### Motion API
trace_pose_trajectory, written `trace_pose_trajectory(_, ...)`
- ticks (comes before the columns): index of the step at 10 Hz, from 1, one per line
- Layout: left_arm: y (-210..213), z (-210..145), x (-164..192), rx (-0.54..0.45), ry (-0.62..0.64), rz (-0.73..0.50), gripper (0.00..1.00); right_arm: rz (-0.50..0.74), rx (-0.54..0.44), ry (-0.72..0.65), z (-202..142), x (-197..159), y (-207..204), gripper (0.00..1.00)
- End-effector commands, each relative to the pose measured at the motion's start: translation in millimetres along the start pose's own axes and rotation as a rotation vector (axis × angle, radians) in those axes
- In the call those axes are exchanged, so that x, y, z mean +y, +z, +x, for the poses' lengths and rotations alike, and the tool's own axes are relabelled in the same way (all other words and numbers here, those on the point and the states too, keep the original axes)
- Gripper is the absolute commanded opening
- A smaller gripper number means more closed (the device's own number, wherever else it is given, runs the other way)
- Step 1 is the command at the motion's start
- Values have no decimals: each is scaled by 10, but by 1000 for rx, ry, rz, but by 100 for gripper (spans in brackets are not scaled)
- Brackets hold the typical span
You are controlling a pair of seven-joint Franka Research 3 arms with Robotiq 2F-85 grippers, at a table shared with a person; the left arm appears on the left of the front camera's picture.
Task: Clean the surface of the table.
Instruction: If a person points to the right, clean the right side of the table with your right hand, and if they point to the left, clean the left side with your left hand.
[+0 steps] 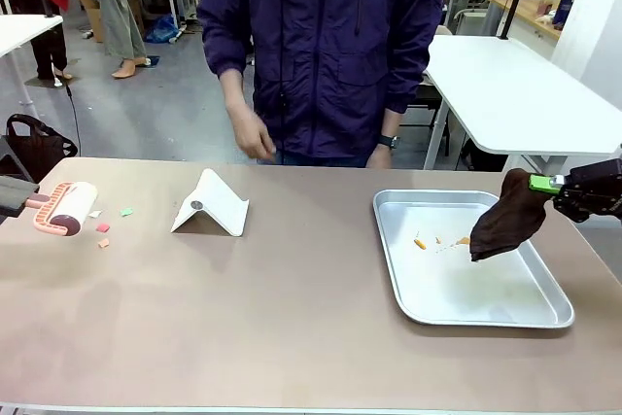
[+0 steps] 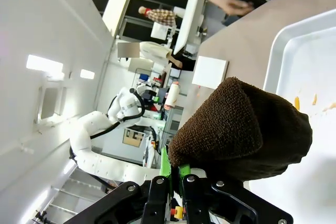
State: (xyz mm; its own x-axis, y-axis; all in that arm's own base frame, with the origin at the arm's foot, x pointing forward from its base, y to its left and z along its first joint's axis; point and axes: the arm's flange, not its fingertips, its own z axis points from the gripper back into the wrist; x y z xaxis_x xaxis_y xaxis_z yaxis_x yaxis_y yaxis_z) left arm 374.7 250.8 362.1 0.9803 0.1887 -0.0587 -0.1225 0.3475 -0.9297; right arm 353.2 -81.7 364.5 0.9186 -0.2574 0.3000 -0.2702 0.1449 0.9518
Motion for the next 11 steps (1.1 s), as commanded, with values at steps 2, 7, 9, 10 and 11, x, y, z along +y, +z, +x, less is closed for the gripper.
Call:
trace_pose_trajectory(2, -2, -54, -30, 2, -6, 2, 0, -6, 5, 0, 6, 63, 12, 0)
trace_pose_trajectory(7, -2, -54, -30, 2, -6, 2, 0, -6, 5, 0, 6, 63, 12, 0)
trace_pose_trajectory(9, -2, -54, -30, 2, -6, 2, 0, -6, 5, 0, 6, 63, 12, 0)
trace_pose_trajectory(10, -2, -54, -30, 2, -6, 2, 0, -6, 5, 0, 6, 63, 12, 0)
trace_pose_trajectory(11, -2, -54, -30, 2, -6, 2, 0, -6, 5, 0, 6, 63, 12, 0)
